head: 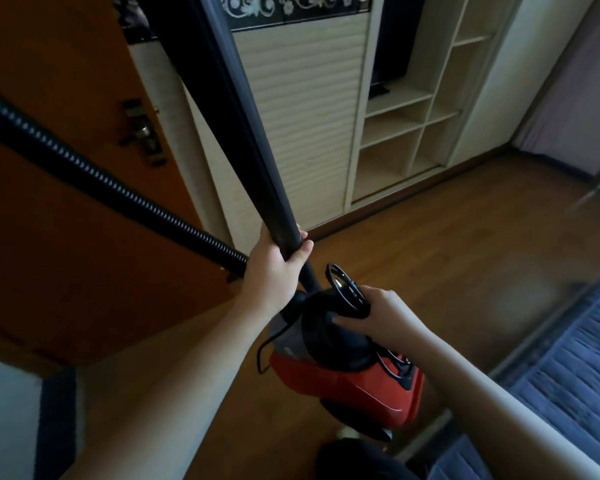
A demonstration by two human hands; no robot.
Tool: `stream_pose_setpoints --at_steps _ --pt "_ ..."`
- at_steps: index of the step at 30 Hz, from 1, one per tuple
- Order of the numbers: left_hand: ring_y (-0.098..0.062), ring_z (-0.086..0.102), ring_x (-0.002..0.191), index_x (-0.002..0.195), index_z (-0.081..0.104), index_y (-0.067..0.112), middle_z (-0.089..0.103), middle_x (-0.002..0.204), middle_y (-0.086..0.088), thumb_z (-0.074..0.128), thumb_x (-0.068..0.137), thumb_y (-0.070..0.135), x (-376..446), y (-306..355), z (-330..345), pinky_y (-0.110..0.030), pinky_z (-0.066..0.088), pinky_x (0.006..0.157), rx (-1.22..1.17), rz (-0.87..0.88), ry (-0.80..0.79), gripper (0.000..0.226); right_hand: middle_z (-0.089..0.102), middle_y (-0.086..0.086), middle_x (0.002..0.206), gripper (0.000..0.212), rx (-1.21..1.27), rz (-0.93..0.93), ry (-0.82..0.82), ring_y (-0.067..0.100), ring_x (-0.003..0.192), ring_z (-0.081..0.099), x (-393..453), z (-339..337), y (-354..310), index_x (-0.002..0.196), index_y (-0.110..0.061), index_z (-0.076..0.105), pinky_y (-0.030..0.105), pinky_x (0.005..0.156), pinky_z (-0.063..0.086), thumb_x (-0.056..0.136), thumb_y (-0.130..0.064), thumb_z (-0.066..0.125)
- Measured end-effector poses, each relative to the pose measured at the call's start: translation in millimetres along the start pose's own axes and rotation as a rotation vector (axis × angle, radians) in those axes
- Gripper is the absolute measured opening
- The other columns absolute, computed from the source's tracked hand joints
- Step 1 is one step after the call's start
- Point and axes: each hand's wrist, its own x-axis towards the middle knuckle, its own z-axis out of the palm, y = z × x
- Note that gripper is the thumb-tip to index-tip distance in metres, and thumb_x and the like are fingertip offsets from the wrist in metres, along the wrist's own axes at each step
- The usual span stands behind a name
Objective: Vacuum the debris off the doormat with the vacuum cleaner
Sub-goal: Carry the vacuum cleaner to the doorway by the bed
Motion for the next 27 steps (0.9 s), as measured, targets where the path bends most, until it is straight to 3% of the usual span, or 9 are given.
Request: stream_pose_setpoints --at_steps 5,11,17,24,27 --pt "0.016 0.056 0.095 0.111 0.06 0.01 0.06 0.099 0.017 0.067 0.092 0.022 94 -11 61 0.002 0.039 0.081 0.034 0.063 -0.113 0.024 0.066 -0.017 0.083 0.034 0.023 0.051 -0.005 -0.005 0.073 0.061 78 -41 39 0.104 -0.034 0.064 0.011 0.059 0.046 0.076 -0.05 0.076" --pt "0.02 0.055 0.091 0.111 0.062 0.004 0.058 0.096 0.021 0.067 0.092 0.02 207 1 148 0.0 0.04 0.081 -0.007 0.091 -0.239 0.025 0.07 -0.012 0.085 0.039 0.08 0.168 0.029 0.001 0.075 0.066 156 -114 95 0.099 -0.036 0.065 0.031 0.072 0.058 0.068 -0.055 0.078" --pt "0.021 0.056 0.09 0.111 0.062 0.006 0.059 0.096 0.021 0.067 0.092 0.02 300 8 220 0.0 0.041 0.081 -0.053 0.117 -0.353 0.024 0.066 -0.016 0.085 0.041 0.069 0.256 0.098 -0.002 0.076 0.063 208 -174 142 0.106 -0.039 0.062 0.018 0.067 0.052 0.071 -0.05 0.08" --pt "0.02 0.055 0.086 0.104 0.061 0.013 0.058 0.093 0.019 0.068 0.091 0.022 427 3 321 0.001 0.04 0.077 -0.102 0.175 -0.458 0.017 0.071 -0.009 0.093 0.046 0.075 0.405 0.23 0.005 0.082 0.067 296 -241 210 0.111 -0.03 0.065 0.034 0.078 0.058 0.071 -0.05 0.079" --pt "0.017 0.057 0.087 0.105 0.062 0.012 0.06 0.093 0.016 0.069 0.09 0.022 478 -1 364 -0.001 0.04 0.077 -0.122 0.203 -0.525 0.019 0.071 -0.009 0.1 0.052 0.102 0.46 0.272 0.005 0.088 0.068 332 -268 233 0.119 -0.029 0.064 0.034 0.082 0.058 0.072 -0.046 0.08"
